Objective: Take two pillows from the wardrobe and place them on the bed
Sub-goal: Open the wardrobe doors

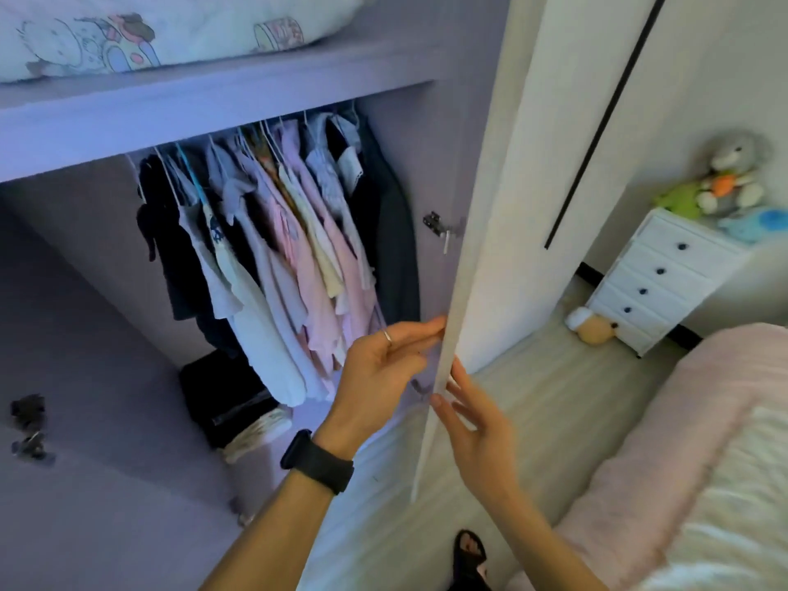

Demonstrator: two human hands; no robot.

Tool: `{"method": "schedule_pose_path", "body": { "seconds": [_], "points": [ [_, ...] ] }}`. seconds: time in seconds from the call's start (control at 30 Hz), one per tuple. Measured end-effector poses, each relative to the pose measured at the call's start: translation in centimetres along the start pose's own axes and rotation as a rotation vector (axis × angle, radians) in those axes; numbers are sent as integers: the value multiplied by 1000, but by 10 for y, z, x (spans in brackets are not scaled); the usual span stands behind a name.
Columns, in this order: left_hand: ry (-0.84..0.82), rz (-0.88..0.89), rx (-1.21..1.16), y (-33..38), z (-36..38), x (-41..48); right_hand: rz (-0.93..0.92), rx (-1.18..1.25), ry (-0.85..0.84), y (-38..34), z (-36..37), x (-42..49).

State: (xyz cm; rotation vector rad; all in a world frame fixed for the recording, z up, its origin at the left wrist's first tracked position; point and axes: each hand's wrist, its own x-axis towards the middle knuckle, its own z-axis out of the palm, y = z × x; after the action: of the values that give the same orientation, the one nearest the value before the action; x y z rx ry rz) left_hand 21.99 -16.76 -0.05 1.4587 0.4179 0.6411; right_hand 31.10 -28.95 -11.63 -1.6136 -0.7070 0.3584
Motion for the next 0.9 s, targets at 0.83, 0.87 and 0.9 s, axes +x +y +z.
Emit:
{"method": "schedule_pose_path", "body": {
  "seconds": [0.83,0.87,0.9],
  "points": [
    [-347,856,1464,-106,160,130,98,-352,471,16,-152,67],
    [-336,850,1470,-107,163,132,102,-353,465,15,-154,69],
    [-322,849,1475,-107,165,134,104,-350,451,11,-157,70]
  ]
}}
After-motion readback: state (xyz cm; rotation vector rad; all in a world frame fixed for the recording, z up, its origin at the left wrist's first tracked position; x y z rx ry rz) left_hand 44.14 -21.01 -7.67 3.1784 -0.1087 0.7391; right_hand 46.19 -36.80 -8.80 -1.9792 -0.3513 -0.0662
